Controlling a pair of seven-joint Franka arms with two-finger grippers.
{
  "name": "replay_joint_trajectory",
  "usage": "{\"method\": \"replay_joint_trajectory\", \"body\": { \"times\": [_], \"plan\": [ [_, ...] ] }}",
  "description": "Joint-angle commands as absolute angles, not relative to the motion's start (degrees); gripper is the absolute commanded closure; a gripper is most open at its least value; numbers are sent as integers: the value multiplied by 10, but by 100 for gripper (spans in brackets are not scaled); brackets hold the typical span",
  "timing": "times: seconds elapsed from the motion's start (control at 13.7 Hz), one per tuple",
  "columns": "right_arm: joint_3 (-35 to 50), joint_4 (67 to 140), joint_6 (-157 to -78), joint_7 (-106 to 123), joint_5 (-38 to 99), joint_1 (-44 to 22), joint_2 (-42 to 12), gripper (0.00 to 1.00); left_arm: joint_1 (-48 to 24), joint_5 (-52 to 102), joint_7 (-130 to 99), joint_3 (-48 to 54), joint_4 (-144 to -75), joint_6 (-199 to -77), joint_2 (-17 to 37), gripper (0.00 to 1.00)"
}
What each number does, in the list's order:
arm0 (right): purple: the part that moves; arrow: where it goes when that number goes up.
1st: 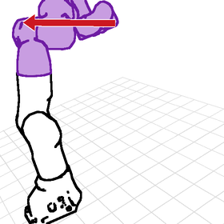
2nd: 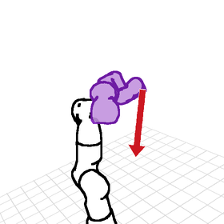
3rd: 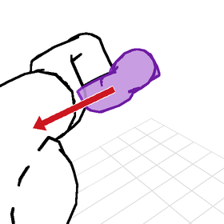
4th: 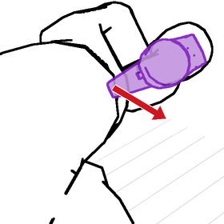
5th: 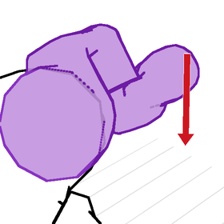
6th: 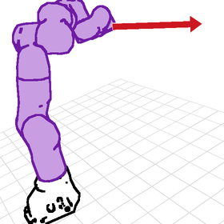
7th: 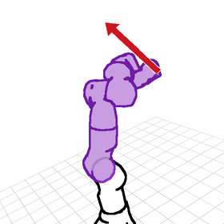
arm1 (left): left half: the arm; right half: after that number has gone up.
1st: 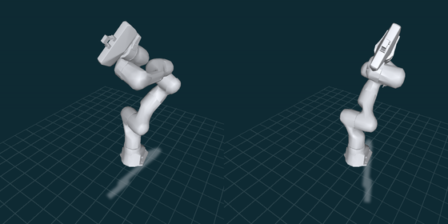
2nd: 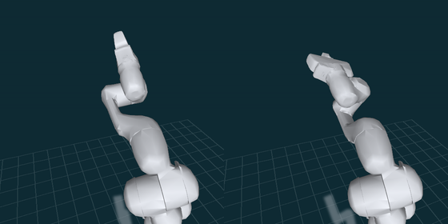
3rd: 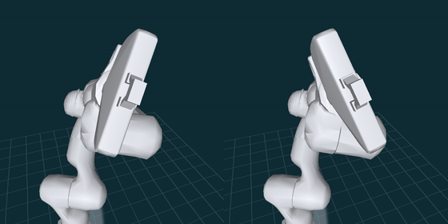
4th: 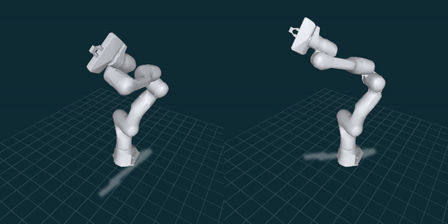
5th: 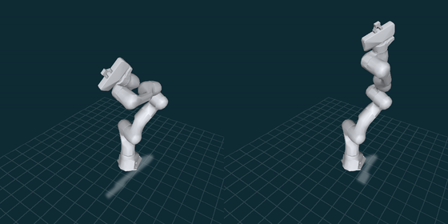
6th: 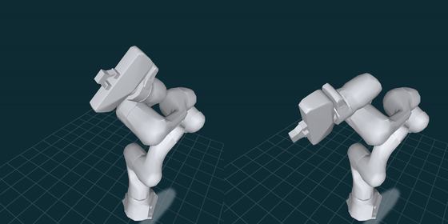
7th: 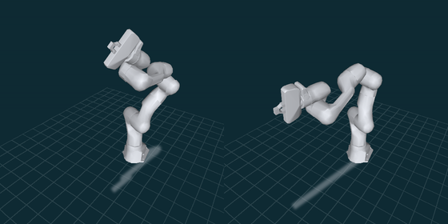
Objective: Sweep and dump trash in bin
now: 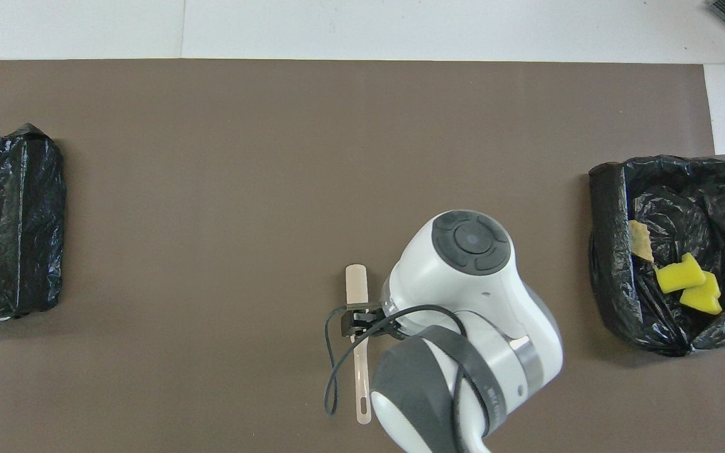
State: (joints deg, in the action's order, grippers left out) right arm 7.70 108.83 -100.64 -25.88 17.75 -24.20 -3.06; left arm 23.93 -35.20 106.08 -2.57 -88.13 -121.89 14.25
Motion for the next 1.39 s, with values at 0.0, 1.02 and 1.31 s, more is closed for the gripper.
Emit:
{"method": "replay_joint_trajectory", "body": {
  "times": [0.0,1.02,1.31],
  "plan": [
    [79,1042,-938,-198,179,-187,-19,0,241,-427,1012,-22,-887,-1232,141,100],
    [49,978,-908,-143,-8,-11,56,0,134,-654,960,-21,-896,-1150,74,100],
    [20,957,-907,-14,-11,52,45,0,132,-662,947,-14,-895,-1150,71,100]
  ]
}}
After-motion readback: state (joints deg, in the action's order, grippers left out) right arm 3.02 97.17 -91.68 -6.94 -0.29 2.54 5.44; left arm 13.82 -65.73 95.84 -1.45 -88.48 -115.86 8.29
